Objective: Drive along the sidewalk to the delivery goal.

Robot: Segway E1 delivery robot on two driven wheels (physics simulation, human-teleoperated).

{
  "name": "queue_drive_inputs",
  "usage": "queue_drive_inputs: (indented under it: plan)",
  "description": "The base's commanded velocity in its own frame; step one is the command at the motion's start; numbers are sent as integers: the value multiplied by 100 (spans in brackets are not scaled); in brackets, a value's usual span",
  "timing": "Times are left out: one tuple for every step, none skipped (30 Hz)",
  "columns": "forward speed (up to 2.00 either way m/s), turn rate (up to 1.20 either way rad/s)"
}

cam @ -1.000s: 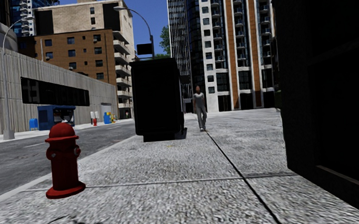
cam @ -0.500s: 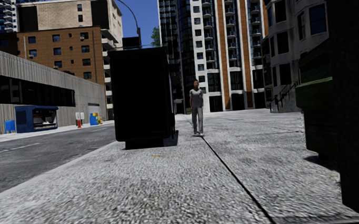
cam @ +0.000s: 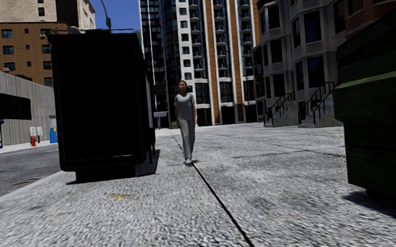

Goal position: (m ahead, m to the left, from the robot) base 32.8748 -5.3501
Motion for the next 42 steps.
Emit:
queue_drive_inputs:
  plan:
    - [200,-45]
    - [200,-45]
    - [200,-45]
    - [200,-45]
    - [200,-45]
    - [200,-45]
    - [200,-45]
    - [200,-45]
    - [200,-45]
    - [200,-45]
    - [200,-45]
    - [200,-45]
    - [200,-45]
    - [200,-45]
    - [200,-45]
    - [200,-45]
    - [200,-45]
    - [200,-45]
    - [200,-45]
    - [200,-45]
    - [200,-45]
    - [200,-45]
    - [200,-45]
    - [200,-45]
    - [200,-45]
    - [200,-45]
    - [200,-45]
    - [200,-45]
    - [200,-45]
    - [200,-45]
    - [200,-45]
    - [200,-45]
    - [200,-45]
    - [200,-45]
    - [200,-2]
    - [200,0]
    - [200,0]
    - [200,0]
    - [200,0]
    - [200,0]
    - [200,0]
    - [200,0]
